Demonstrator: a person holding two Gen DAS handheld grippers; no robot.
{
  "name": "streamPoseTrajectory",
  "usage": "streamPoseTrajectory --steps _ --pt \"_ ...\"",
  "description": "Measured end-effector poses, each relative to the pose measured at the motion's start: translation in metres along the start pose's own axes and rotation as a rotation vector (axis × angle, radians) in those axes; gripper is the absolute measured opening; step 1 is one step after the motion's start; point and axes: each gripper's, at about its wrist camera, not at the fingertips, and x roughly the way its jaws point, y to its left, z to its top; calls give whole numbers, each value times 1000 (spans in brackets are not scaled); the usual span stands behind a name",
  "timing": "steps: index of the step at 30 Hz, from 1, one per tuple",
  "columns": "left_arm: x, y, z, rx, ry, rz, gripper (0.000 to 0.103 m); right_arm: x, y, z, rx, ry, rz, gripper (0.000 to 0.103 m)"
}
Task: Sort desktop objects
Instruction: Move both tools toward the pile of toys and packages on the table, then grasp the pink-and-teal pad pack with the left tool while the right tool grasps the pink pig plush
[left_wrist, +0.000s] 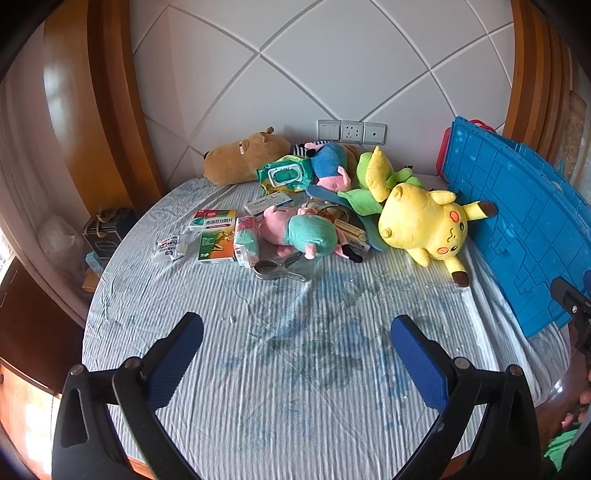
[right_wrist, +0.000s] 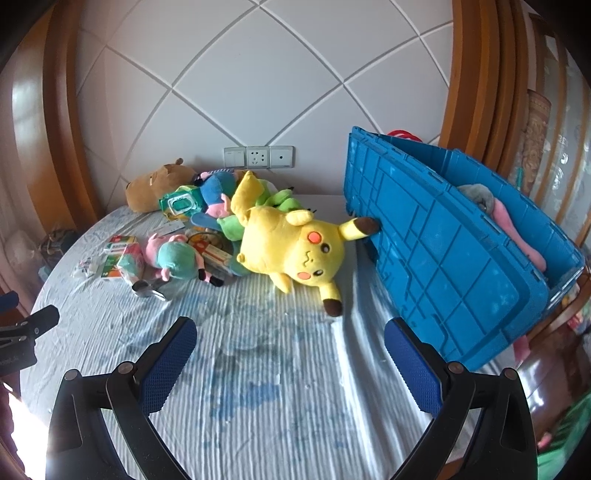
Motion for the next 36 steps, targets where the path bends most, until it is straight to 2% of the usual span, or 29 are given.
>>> streamPoseTrajectory --steps 3,4,7,16,26,30,36 --pt "8 7 -1 10 6 0 103 12 11 4 3 17 7 103" --pt "12 10 -1 7 11 3 103 40 29 21 -1 30 15 103" --pt "22 19 -2 -9 28 21 103 85 54 42 -2 58 43 103" --pt "57 56 0 -105 80 92 103 143 85 65 -70 110 133 103" --pt "98 90 22 -201 132 191 103 215 128 103 -175 155 264 103" --pt "117 98 31 -198 151 188 103 238 146 107 -177 187 283 103" --pt "149 111 47 -153 168 139 103 256 178 111 -186 206 266 103"
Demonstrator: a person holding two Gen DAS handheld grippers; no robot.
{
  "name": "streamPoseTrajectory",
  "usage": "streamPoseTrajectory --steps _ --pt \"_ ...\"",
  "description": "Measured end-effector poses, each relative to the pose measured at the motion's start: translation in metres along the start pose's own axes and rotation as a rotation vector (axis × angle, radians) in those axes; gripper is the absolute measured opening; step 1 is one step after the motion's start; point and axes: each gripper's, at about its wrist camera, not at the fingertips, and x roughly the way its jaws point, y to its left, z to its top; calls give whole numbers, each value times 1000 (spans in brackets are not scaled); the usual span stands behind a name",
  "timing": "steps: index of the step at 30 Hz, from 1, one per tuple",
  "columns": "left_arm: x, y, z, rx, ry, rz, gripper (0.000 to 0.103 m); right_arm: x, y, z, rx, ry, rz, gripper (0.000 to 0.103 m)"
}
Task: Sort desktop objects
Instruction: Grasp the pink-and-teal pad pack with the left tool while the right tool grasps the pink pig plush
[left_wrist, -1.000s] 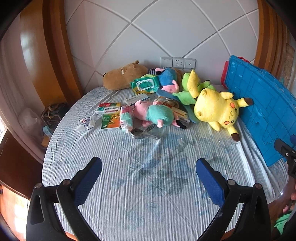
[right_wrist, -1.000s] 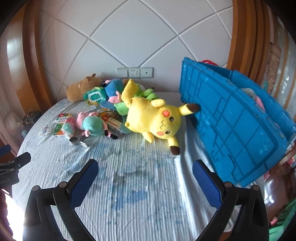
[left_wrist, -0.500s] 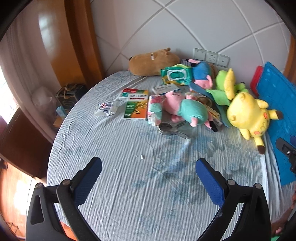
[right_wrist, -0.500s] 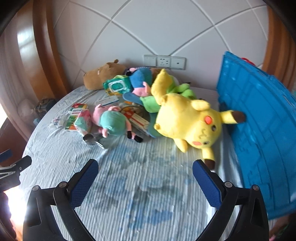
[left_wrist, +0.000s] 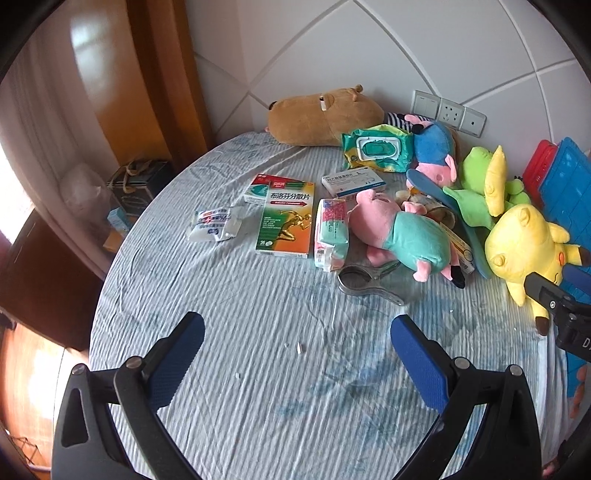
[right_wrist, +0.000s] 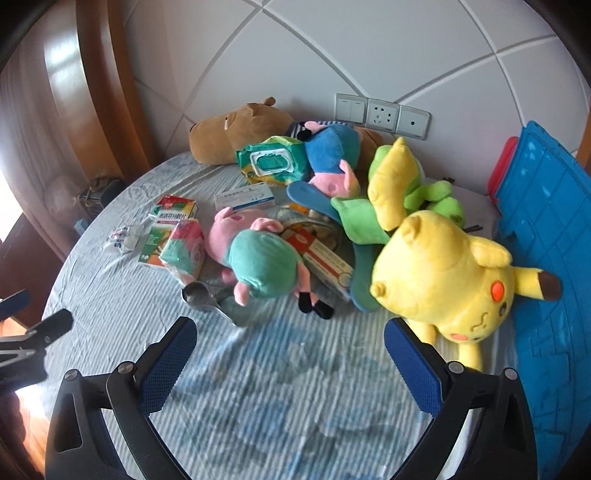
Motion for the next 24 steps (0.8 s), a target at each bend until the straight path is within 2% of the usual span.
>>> streamPoseTrajectory --steps 5,7,8,21,24 --pt "27 -4 16 48 30 -46 100 20 14 8 9 31 -2 100" --pt "38 -6 22 65 43 -57 97 29 15 12 19 43 -10 84" --pt "43 -7 24 72 50 -62 97 33 16 13 23 50 -14 84" --pt "121 -21 63 78 132 -87 97 110 16 51 -7 130 -16 84" --pt "142 -25 69 74 154 -85 97 131 14 55 -8 154 -8 92"
